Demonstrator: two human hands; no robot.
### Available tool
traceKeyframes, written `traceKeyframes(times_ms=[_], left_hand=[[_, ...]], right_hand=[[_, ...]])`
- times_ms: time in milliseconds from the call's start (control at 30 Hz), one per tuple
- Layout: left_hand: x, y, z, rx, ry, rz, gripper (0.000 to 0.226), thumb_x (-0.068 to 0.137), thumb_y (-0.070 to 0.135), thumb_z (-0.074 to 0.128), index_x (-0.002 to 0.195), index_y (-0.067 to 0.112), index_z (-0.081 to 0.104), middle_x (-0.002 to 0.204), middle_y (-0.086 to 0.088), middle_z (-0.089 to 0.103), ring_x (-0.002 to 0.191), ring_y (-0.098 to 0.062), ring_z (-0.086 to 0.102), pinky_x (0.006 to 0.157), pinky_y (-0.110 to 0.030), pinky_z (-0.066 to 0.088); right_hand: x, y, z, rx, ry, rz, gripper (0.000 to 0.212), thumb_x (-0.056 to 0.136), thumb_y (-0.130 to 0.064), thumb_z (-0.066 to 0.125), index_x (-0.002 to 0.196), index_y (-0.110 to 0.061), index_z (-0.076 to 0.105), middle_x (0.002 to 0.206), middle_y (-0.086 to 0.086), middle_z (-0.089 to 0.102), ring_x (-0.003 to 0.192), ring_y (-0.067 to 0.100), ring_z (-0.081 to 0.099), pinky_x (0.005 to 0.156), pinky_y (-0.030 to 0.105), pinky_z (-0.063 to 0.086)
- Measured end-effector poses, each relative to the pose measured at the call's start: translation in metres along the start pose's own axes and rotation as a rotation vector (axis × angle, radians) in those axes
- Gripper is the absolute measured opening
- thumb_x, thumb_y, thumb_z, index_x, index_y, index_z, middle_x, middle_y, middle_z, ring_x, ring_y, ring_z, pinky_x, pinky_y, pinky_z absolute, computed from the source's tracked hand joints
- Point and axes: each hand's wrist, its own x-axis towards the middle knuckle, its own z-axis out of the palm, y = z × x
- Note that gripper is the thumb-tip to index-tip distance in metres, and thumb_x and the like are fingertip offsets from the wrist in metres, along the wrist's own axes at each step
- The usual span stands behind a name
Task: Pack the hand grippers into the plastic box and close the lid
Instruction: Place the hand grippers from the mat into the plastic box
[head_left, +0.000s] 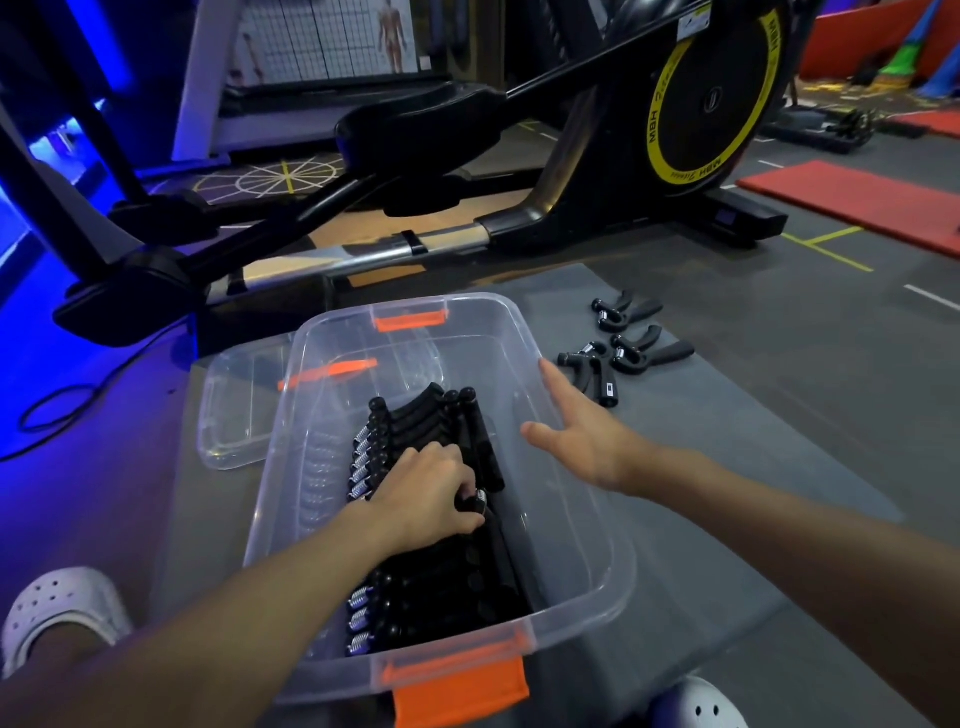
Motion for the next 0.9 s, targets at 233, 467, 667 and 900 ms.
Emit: traceKeyframes(times_ms=[233,467,667,900], left_hand=[[0.01,0.004,-0.026,-0.19,0.171,-0.033,0.033,0.077,0.06,0.054,0.08,0.029,0.066,0.086,0.014,0.057,0.088,-0.012,0.054,0.084,-0.039,0.046],[0.087,0.032,-0.08,-0.357,0.487,0.032,0.032,0.082,0.049,0.045,0.089,0.025,0.065,0.087,0.01,0.06,0.089,-0.014,0.056,0.083,-0.042,0.048],[0.177,0.04,-0.089,-0.203,0.361,-0.043,0.035,0.093,0.047,0.044,0.118,0.027,0.058,0.124,0.005,0.054,0.121,-0.017,0.045,0.106,-0.039,0.028],[0.234,0.031,-0.073,-0.01,0.142,-0.166,0.055,0.092,0.063,0.02,0.135,0.038,0.042,0.141,0.009,0.042,0.138,-0.014,0.029,0.11,-0.066,0.01]], right_hand=[[0.005,0.005,-0.003,-0.006,0.027,-0.014,0.071,0.097,-0.042,0.049,0.155,-0.027,0.011,0.159,-0.001,0.024,0.145,0.014,0.026,0.119,0.035,0.022],[0.057,0.052,-0.052,-0.105,0.278,0.102,0.026,0.089,-0.049,0.042,0.089,-0.028,0.057,0.097,0.002,0.055,0.097,0.023,0.054,0.087,0.038,0.044],[0.12,0.124,-0.08,-0.288,0.253,0.346,0.046,0.087,-0.06,0.04,0.114,-0.026,0.056,0.128,0.008,0.05,0.125,0.033,0.044,0.101,0.047,0.036],[0.206,0.18,-0.088,-0.364,0.292,0.404,0.072,0.085,-0.068,0.041,0.146,-0.033,0.026,0.154,-0.005,0.03,0.142,0.026,0.025,0.109,0.057,0.022]])
